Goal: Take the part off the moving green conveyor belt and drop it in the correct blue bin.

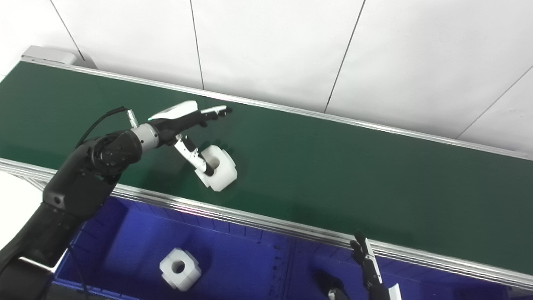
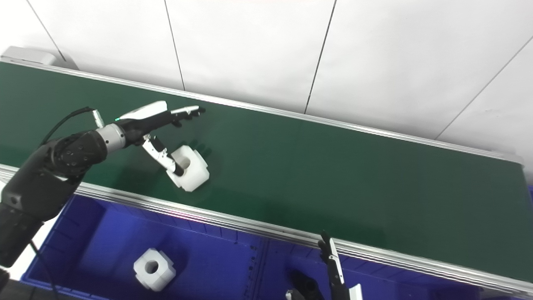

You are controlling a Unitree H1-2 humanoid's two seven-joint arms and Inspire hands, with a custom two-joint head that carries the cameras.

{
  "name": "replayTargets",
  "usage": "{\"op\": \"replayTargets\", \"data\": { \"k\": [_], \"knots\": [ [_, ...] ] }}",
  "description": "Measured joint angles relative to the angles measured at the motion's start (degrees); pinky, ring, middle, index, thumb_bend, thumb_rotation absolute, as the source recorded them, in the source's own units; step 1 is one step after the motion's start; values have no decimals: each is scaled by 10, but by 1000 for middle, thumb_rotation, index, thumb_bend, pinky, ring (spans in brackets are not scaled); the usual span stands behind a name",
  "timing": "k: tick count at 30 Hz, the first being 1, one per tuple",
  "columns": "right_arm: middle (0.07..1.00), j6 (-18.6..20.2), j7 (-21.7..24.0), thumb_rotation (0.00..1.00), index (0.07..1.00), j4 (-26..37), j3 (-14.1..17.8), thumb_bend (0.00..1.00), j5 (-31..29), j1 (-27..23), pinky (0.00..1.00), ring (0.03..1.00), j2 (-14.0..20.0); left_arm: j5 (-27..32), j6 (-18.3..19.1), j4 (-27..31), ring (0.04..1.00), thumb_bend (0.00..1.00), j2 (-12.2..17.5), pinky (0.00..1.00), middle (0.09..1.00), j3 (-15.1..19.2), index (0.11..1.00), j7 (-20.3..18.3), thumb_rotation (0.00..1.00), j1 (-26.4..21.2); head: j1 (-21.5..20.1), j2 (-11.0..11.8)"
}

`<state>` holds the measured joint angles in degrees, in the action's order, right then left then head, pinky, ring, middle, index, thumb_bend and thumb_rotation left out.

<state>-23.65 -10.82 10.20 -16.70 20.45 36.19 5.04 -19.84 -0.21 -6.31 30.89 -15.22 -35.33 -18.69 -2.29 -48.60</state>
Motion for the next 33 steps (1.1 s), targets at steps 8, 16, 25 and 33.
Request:
{"op": "replayTargets", "data": {
  "k": [8,16,25,33],
  "knots": [
    [960,0,7,739,960,2,5,720,-12,0,893,930,-1,11,52,45,793,905,3,744,804,-21,806,-37,2,18,1,-1],
    [956,0,17,758,958,6,11,719,-18,2,884,922,-4,38,-13,25,598,598,-13,616,536,-26,639,-9,0,34,1,-5],
    [944,0,18,767,951,15,18,729,-11,8,868,909,-11,32,-182,-41,429,499,-61,467,486,-15,528,115,0,76,2,-5],
    [948,0,21,757,951,15,19,725,-14,8,881,916,-14,24,-218,-43,398,497,-63,413,497,0,532,137,0,87,-3,-10]
  ]
}}
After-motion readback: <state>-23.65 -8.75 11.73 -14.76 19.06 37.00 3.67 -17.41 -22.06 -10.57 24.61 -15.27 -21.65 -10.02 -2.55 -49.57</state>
